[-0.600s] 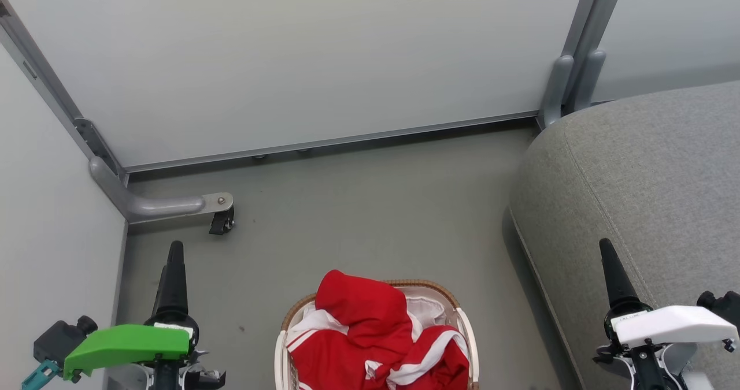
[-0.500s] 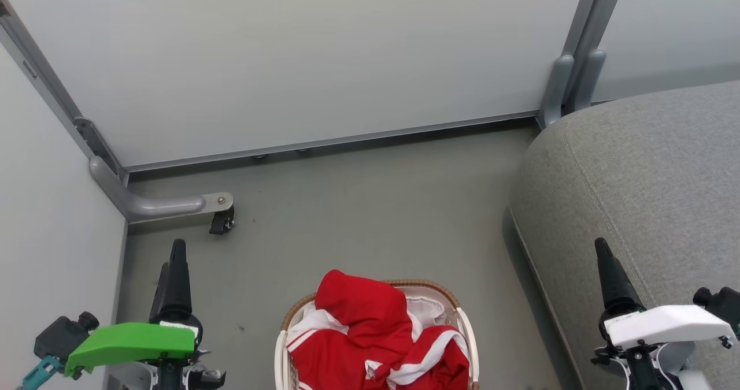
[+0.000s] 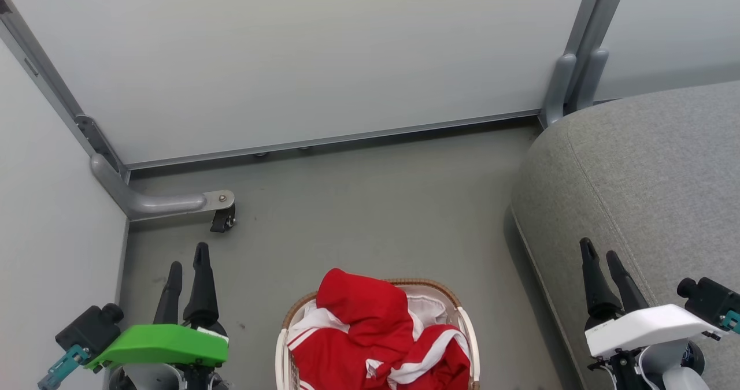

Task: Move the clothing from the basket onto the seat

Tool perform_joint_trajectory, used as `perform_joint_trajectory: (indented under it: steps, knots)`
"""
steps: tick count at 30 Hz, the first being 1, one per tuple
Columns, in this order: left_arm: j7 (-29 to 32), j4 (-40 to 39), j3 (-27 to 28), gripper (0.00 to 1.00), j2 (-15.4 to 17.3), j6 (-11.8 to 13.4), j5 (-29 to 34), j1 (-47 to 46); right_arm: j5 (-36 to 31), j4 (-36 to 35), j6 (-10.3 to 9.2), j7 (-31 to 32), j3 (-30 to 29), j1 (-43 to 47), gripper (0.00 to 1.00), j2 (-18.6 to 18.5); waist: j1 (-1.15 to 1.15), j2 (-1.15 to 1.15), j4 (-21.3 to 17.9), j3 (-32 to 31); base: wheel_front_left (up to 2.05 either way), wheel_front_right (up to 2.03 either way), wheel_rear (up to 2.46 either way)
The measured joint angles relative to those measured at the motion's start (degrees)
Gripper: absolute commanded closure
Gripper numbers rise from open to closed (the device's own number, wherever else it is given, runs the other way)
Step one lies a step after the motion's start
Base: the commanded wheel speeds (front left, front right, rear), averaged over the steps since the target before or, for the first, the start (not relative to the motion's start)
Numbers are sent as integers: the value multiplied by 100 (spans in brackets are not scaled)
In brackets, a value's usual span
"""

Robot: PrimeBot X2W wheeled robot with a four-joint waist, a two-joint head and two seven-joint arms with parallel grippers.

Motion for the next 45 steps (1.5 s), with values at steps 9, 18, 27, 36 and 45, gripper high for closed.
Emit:
perform_joint_trajectory:
  steps: [9, 18, 27, 36, 45]
  knots:
    - [-157, 67, -121, 0, 2, 76, 843, 40, -842, -34, 0, -156, 74, 26, 0, -7, 0, 0, 4, 8, 0, 0, 0]
    - [-290, 158, -166, 0, 3, 124, 1477, 71, -1524, -19, 0, -298, 92, 42, 0, -13, 0, 0, 17, 24, 0, 0, 0]
    - [-419, 263, -225, 0, 5, 162, 1894, 106, -2111, -15, 0, -428, 120, 53, 0, -20, 0, 0, 22, 30, 0, 0, 0]
    - [-539, 380, -296, 0, 10, 203, 2292, 112, -2628, -30, 1, -547, 159, 113, 0, -27, 0, 0, 39, 41, 0, 0, 0]
    - [-646, 541, -341, 0, 12, 227, 2603, 112, -3114, -27, 1, -655, 209, 136, 0, -34, 0, 0, 55, 54, 0, 0, 0]
